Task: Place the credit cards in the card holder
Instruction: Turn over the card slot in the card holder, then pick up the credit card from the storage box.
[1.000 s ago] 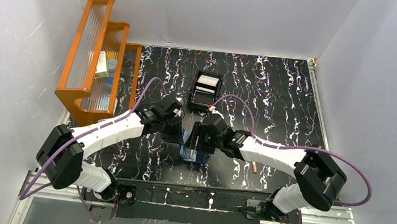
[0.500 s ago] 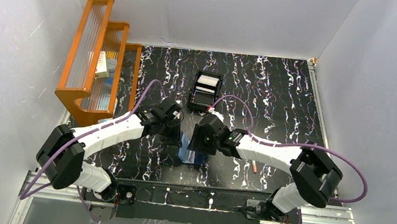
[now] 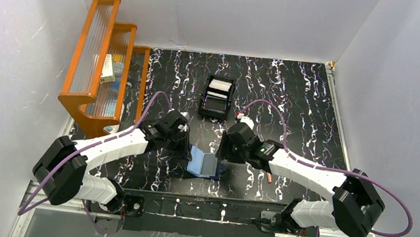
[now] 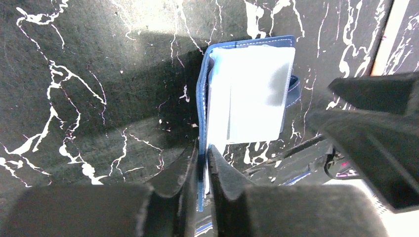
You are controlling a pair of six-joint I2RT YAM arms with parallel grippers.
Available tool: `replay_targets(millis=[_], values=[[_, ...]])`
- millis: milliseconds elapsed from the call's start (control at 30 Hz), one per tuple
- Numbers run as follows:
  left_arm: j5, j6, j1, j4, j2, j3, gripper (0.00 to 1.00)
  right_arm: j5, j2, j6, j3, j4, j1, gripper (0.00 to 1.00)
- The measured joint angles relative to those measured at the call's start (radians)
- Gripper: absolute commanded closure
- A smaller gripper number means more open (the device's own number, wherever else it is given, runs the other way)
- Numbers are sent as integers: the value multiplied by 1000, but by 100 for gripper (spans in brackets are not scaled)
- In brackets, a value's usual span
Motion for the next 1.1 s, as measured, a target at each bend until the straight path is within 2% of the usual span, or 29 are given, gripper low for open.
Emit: replay_targets(millis=[167,433,600,900,1100], values=[[0,2,0,25,-16,-32,75,-17,2,-126,43,-17,-122,40],[1,29,0,72,-37,-70,71,-44,152,-435,328,-14,-286,38],[3,43,0,100,-38,-85,70,-74,253,-656,457,22,-335,37],[13,54,0,148,-88,-142,69,-150,480,-1076,572,130,-362,38],[23,58,0,162,-103,-158,69,-185,638,-1250,732,127,-360,39]])
